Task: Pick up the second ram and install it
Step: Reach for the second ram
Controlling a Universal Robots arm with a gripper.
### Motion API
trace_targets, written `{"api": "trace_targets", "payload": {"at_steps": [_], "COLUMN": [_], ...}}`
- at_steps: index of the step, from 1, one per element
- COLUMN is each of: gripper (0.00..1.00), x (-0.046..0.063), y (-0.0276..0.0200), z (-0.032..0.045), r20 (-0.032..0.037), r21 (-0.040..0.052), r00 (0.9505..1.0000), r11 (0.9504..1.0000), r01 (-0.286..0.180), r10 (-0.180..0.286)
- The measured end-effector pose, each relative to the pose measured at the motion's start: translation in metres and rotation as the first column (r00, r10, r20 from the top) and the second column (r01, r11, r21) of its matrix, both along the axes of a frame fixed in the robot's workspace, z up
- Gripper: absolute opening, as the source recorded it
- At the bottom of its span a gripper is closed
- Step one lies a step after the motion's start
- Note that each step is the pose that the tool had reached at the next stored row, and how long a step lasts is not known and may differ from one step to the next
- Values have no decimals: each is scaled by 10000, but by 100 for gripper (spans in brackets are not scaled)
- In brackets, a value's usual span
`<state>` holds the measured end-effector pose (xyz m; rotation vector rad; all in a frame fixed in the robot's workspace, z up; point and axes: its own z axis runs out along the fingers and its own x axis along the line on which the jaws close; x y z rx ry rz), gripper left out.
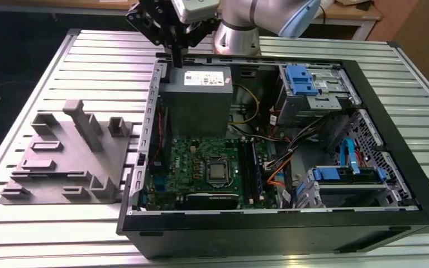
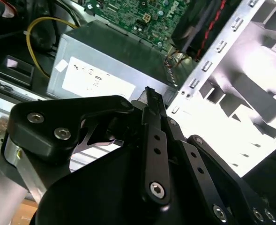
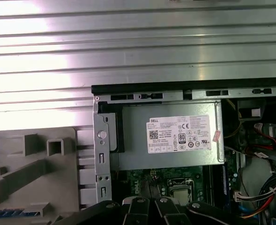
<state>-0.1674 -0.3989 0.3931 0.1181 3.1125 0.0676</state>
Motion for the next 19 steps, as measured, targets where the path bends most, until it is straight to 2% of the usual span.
{"api": "trace_targets", "payload": {"at_steps": [19], "gripper": [7], "x": [-287], "y": [-3], "z": [-2], "r20": [0], "r21": [0], "r00": [10000], "r11": [10000], "r01": [-1], "r10": [1]}}
